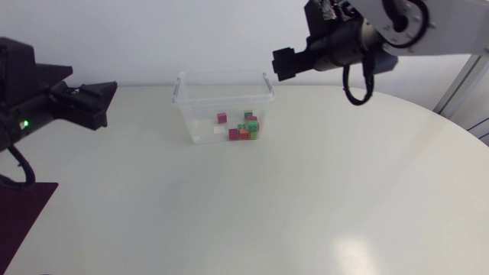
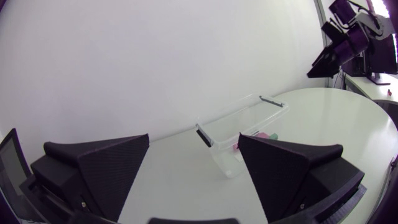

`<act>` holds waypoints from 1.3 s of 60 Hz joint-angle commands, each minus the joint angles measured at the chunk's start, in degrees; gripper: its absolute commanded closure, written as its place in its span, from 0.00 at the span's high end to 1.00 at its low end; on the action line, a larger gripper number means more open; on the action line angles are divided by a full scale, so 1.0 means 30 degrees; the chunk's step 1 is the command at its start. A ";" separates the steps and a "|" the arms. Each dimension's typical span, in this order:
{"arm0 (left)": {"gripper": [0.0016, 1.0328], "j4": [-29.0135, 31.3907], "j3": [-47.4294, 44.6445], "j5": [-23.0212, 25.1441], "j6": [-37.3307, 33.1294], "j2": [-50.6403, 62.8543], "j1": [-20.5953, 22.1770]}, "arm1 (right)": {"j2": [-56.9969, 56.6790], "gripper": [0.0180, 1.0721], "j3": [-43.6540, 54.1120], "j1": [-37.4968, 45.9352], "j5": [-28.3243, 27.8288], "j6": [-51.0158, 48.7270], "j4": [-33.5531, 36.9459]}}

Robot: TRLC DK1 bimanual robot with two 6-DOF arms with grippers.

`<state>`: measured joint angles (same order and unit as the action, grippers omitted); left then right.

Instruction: Place the duplo bricks in the container

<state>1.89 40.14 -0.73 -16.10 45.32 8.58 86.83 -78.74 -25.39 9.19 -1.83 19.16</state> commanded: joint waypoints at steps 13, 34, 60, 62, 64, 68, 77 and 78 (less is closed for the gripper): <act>0.97 -0.0806 -0.5236 -0.0195 -0.0523 -0.5058 -0.1160 | -0.7204 0.96 0.7848 0.2134 0.0833 -0.1589 -0.1933; 0.97 -0.1831 -0.8810 -0.0195 -0.1343 -0.8808 -0.2156 | -1.4118 0.96 1.4411 0.5562 0.0862 -0.3054 -0.4423; 0.97 -0.2286 -1.1173 -0.0132 -0.0830 -1.1470 -0.2709 | -2.0790 0.95 1.9524 0.7258 -0.0003 -0.3480 -0.5207; 0.97 -0.2213 -1.1270 -0.0116 -0.0558 -1.1629 -0.2716 | -2.1148 0.95 1.9819 0.7311 -0.0138 -0.3301 -0.5259; 0.97 -0.2139 -1.1368 -0.0099 -0.0281 -1.1792 -0.2722 | -2.1512 0.95 2.0119 0.7365 -0.0274 -0.3118 -0.5311; 0.97 -0.1999 -1.1555 -0.0067 0.0242 -1.2099 -0.2735 | -2.2201 0.95 2.0687 0.7467 -0.0533 -0.2773 -0.5411; 0.97 -0.1690 -1.1967 0.0003 0.1399 -1.2778 -0.2763 | -2.3722 0.95 2.1942 0.7691 -0.1104 -0.2010 -0.5631; 0.97 -0.1660 -1.2007 0.0010 0.1512 -1.2845 -0.2766 | -2.3872 0.95 2.2065 0.7713 -0.1160 -0.1935 -0.5653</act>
<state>-3.33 6.09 -0.93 -14.57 7.90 0.80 17.39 -15.18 -2.81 6.39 -9.98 3.49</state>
